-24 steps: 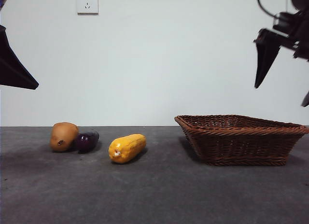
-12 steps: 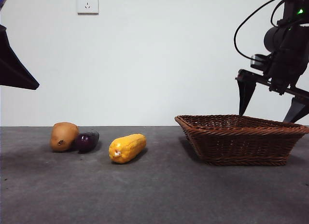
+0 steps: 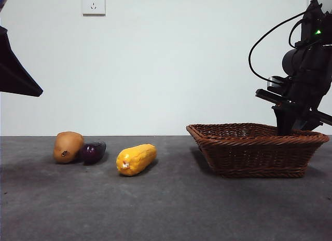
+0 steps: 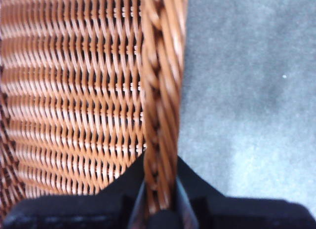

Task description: Help me put the vegetables on the table into the basket

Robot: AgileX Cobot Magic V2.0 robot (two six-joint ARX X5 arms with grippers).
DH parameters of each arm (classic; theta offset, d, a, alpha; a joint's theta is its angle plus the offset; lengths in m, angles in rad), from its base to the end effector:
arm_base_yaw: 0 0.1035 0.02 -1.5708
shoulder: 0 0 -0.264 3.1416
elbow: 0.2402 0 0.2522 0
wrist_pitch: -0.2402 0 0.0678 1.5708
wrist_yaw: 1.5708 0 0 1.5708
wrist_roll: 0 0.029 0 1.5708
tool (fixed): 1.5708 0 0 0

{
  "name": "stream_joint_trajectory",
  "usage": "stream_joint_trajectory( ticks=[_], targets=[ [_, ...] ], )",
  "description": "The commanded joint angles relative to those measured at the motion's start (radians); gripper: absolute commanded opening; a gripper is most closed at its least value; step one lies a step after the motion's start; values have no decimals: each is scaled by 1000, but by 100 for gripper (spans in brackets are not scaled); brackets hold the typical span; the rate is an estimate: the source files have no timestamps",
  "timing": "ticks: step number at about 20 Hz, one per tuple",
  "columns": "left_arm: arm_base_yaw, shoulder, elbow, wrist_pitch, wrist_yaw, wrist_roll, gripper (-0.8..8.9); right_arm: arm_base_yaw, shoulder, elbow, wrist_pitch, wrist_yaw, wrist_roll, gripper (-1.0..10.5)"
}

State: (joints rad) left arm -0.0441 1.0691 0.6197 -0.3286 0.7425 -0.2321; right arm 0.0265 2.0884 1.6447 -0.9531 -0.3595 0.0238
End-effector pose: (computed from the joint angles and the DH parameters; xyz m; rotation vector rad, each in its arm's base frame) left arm 0.2022 -0.0286 0.2200 -0.4827 0.8370 -0.6588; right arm 0.4136 0.0212 0.1884 0.2524 1.3893 0.3045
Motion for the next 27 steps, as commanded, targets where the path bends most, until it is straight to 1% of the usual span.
stream_joint_trajectory(
  ticks=[1,4,6,7,9,10,13,14,15,17,20,23,25,27],
  targets=[
    [-10,3,3,-21,32,15,-4,-2,11,51,-23,-1,1,-9],
    [-51,9,68,-140,7,35,-4,-8,-20,146,-113,-15,-5,-9],
    [-101,27,139,-211,-61,52,1,-8,-63,184,-154,-15,-10,-9],
    [-130,46,184,-252,-112,58,37,-8,-92,185,-163,-15,-11,-9],
    [-193,111,282,-316,-184,62,354,-8,-144,185,-192,-15,-22,-9],
    [-219,152,328,-336,-195,73,453,-8,-169,185,-214,-14,-33,-9],
    [-282,323,489,-419,-199,135,652,-8,-236,185,-274,-14,-53,-9],
    [-301,389,549,-459,-224,158,701,-8,-256,185,-286,-14,-55,-9],
    [-323,456,613,-495,-274,185,700,-8,-276,185,-300,-14,-55,-9],
    [-373,579,731,-539,-411,211,700,-8,-315,185,-332,5,-55,-9],
    [-442,718,865,-548,-541,219,700,-8,-362,185,-340,54,-36,-9],
    [-493,818,933,-545,-579,222,700,-8,-386,185,-371,60,-33,-8],
    [-514,868,943,-528,-630,222,700,-8,-395,185,-391,79,-36,-8],
    [-520,913,943,-523,-643,222,698,-8,-397,185,-399,92,-35,-8]
  ],
)
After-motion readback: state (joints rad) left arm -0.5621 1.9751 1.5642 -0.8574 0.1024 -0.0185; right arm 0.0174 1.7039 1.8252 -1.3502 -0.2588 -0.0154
